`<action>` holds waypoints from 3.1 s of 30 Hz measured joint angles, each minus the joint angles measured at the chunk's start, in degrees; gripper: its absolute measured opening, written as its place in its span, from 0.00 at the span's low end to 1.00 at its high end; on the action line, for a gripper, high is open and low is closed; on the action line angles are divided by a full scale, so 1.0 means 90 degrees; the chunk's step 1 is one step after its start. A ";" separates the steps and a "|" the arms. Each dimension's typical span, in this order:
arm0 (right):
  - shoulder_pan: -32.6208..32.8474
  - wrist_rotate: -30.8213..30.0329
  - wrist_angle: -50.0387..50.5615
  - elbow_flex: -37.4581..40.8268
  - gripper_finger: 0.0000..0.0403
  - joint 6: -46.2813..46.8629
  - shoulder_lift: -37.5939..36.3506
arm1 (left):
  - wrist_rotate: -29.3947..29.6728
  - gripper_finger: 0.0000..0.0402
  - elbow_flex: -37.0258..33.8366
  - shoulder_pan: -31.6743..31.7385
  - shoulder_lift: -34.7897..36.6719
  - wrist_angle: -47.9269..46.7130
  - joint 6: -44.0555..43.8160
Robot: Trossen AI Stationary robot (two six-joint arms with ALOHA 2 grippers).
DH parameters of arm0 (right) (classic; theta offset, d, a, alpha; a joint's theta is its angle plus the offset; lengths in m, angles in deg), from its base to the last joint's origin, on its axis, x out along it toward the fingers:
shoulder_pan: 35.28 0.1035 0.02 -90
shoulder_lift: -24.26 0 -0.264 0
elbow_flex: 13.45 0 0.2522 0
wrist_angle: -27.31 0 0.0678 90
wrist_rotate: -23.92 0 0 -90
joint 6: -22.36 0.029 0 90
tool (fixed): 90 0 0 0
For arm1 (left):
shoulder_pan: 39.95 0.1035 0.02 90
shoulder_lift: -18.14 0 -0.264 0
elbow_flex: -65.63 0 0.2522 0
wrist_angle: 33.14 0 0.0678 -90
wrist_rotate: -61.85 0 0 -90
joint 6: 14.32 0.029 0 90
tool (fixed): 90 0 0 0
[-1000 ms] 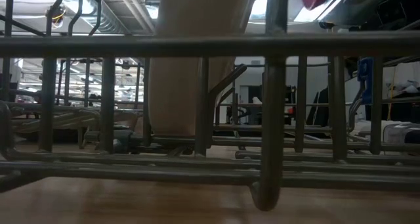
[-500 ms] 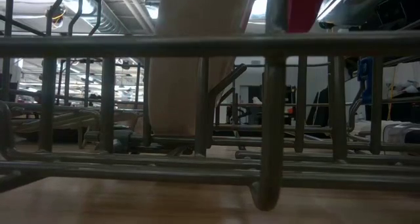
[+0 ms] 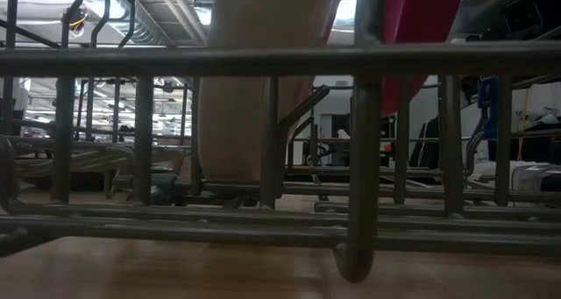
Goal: Sort dishes
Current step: Put the pink plate into the dish rack, then put the green plate into the dish rack
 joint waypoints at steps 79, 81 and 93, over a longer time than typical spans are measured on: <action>0.0000 -0.0002 -0.0009 0.0000 0.38 0.0000 0.0000 | 0.0260 0.24 -0.0005 0.0033 0.1007 -0.0548 0.1637; 0.0000 0.0001 -0.0008 0.0000 0.38 0.0000 0.0000 | 0.0262 0.24 -0.0005 0.0002 0.1344 -0.0583 0.2322; 0.0000 0.0042 0.0014 0.0001 0.38 0.0001 0.0000 | 0.1459 0.24 0.0000 -0.0112 0.3935 -0.5168 0.2842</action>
